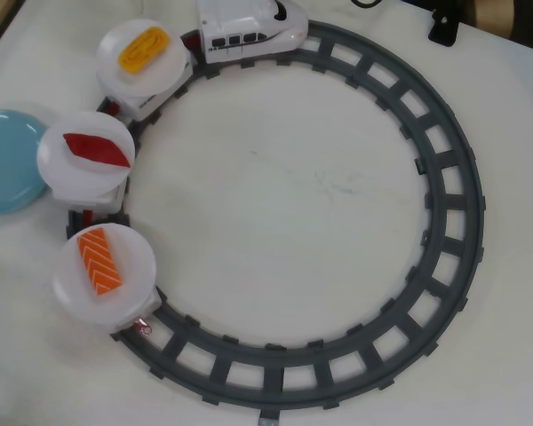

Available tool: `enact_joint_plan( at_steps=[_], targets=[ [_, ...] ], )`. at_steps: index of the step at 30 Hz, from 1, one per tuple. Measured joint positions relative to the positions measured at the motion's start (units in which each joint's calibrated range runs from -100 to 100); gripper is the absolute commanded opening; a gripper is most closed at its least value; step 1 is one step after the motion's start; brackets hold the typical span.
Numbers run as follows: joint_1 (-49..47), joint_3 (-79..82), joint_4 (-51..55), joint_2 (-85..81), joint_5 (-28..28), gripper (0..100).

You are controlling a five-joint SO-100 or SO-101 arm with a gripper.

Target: Pick up the sushi from the Shinkansen and put it on the blue dish

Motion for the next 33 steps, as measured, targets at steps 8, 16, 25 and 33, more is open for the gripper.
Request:
enact_joint_plan(
  at_steps=[8, 16, 25, 33],
  targets=[
    [0.00, 0.00, 0.00, 0.00, 1.03, 3],
    [0.00, 0.00, 0.00, 0.00, 1.03, 3],
    [0.00, 0.00, 0.00, 0.00, 1.03, 3],
    [4.41, -1.56, 1.34, 3.29, 3.36, 3]
  ],
)
